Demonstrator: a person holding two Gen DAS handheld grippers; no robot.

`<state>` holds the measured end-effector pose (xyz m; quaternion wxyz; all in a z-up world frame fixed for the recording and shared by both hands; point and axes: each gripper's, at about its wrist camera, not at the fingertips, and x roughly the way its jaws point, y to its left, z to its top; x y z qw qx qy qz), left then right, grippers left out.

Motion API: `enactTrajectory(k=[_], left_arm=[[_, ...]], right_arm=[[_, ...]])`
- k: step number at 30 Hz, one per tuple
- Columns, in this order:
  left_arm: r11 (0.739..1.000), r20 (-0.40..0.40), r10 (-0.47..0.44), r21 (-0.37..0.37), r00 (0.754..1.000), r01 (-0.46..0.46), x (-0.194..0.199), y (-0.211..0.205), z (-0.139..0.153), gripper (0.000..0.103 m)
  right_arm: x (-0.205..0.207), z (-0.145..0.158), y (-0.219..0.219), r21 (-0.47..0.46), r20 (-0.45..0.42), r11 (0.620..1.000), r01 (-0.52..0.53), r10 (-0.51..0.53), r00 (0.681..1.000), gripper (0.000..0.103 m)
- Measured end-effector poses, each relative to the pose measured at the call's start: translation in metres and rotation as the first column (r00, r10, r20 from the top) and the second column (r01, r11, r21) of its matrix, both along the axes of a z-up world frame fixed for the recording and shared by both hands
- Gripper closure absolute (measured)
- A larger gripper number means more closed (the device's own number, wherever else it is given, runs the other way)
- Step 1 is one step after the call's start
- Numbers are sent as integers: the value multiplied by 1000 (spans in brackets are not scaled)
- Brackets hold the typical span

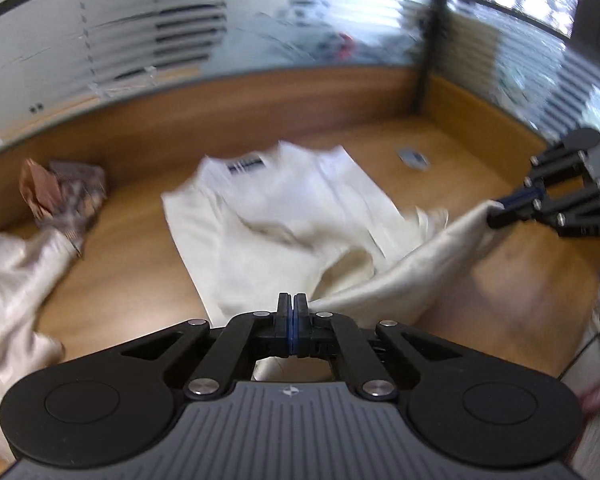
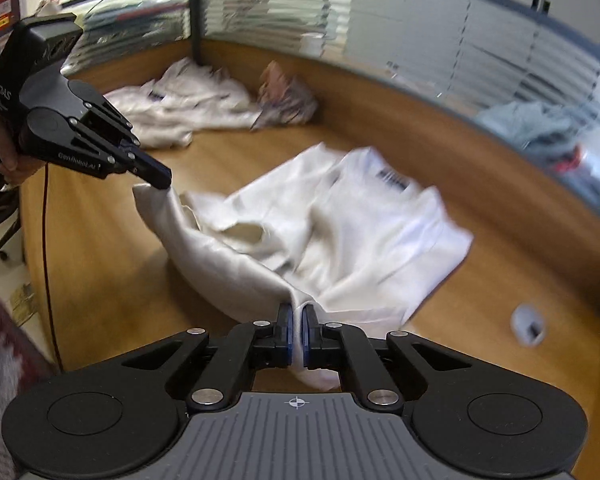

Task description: Fold clothes

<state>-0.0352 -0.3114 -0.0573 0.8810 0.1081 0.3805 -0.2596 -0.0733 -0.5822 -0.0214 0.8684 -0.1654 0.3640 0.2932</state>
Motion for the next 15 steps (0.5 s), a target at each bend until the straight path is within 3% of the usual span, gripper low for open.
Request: enactTrajectory(k=[6, 10, 13, 15], left_arm=[[997, 39, 80, -26, 996, -79, 82, -13, 29, 103], [996, 36, 81, -39, 996, -79, 131, -11, 24, 103], [995, -22, 81, -55, 996, -82, 154, -8, 10, 101], [994, -61, 89, -53, 994, -93, 160, -6, -3, 91]], right_arm=[[82, 17, -1, -10, 17, 999, 34, -34, 999, 96], [139, 8, 0, -43, 13, 998, 36, -35, 999, 96], [175, 1, -1, -60, -6, 998, 27, -28, 1000, 96], [191, -4, -3, -65, -20, 998, 19, -20, 1000, 96]])
